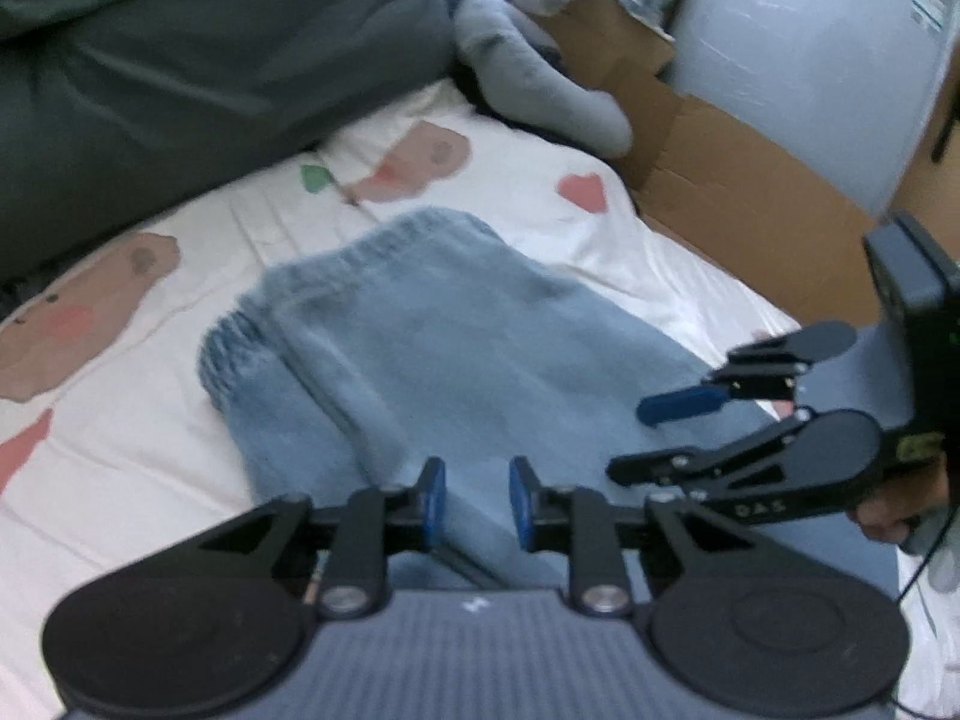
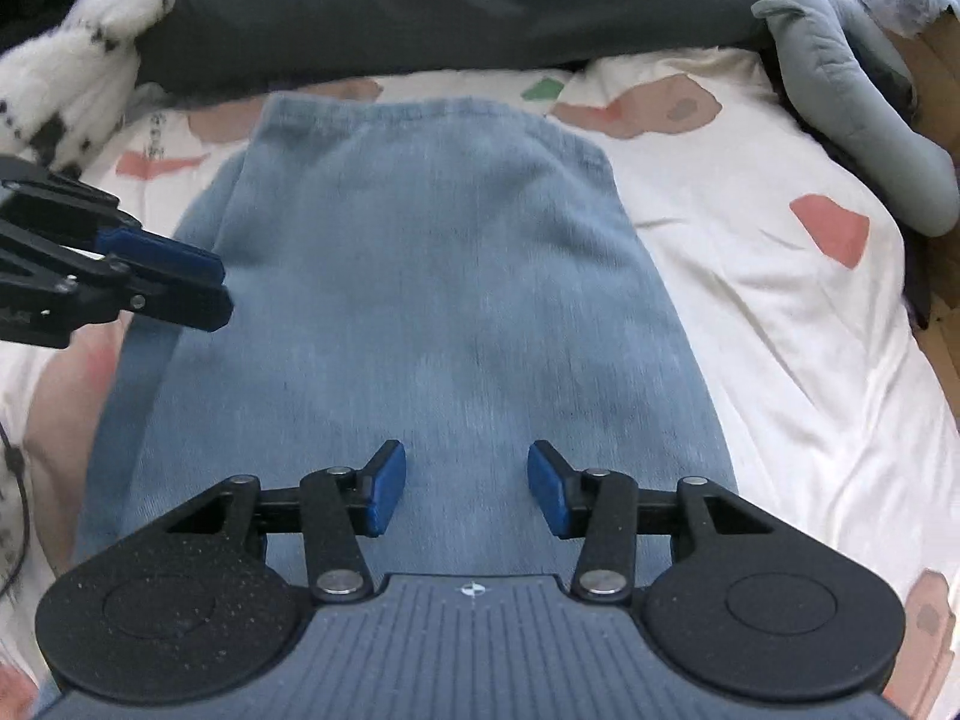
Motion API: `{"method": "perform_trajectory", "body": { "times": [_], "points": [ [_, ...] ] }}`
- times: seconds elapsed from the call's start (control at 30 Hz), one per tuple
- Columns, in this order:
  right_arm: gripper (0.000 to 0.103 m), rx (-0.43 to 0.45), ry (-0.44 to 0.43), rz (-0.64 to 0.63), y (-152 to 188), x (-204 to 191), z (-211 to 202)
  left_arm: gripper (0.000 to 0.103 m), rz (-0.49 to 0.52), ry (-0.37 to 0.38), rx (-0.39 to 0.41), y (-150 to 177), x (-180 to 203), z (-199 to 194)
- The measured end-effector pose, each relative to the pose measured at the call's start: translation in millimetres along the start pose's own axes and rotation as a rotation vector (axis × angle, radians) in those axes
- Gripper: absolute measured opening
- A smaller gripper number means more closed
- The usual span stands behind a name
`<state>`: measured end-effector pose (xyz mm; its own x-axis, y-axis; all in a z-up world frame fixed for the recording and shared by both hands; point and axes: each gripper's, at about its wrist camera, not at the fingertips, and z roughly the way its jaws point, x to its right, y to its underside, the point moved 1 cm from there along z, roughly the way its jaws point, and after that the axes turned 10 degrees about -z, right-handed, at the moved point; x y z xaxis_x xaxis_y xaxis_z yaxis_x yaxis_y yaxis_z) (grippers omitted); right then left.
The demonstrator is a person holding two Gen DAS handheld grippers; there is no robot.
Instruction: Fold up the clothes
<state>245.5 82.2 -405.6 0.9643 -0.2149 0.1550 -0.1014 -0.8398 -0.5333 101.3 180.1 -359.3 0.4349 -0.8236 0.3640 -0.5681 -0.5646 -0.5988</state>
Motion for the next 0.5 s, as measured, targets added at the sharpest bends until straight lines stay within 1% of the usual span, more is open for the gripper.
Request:
{"method": "perform_trajectory", "body": {
  "times": [0.03, 0.07, 0.1, 0.13, 0.2, 0.3, 0.4, 0.5],
  "points": [
    [0.052, 0.004, 0.004, 0.012, 4.0, -0.6, -0.7, 0.027, 0.008, 0.006, -0.011, 4.0, 2.6, 1.8],
    [0.052, 0.010, 0.010, 0.038, 8.9, -1.0, -2.0, 0.031, 0.021, 0.002, -0.029, 9.0, 3.7, 4.3],
    [0.053, 0.010, 0.014, 0.060, 14.0, -2.3, -4.2, 0.032, 0.037, -0.006, -0.051, 14.5, 4.0, 7.0],
    [0.053, 0.011, 0.018, 0.082, 19.1, -3.6, -6.3, 0.032, 0.055, -0.016, -0.067, 19.2, 3.6, 9.3],
    [0.053, 0.003, 0.019, 0.059, 28.5, -9.0, -12.3, 0.031, 0.095, -0.027, -0.081, 24.2, 0.5, 11.0],
    [0.053, -0.016, 0.006, 0.025, 44.4, -14.1, -21.1, 0.033, 0.110, -0.047, -0.116, 21.2, -1.0, 12.8],
    [0.053, -0.037, -0.002, 0.078, 60.1, -7.1, -31.2, 0.033, 0.126, -0.071, -0.146, 15.9, 2.4, 14.8],
    [0.053, -0.038, 0.026, 0.120, 81.6, -4.7, -44.2, 0.032, 0.152, -0.105, -0.165, 14.9, 9.9, 13.9]
  ]
}}
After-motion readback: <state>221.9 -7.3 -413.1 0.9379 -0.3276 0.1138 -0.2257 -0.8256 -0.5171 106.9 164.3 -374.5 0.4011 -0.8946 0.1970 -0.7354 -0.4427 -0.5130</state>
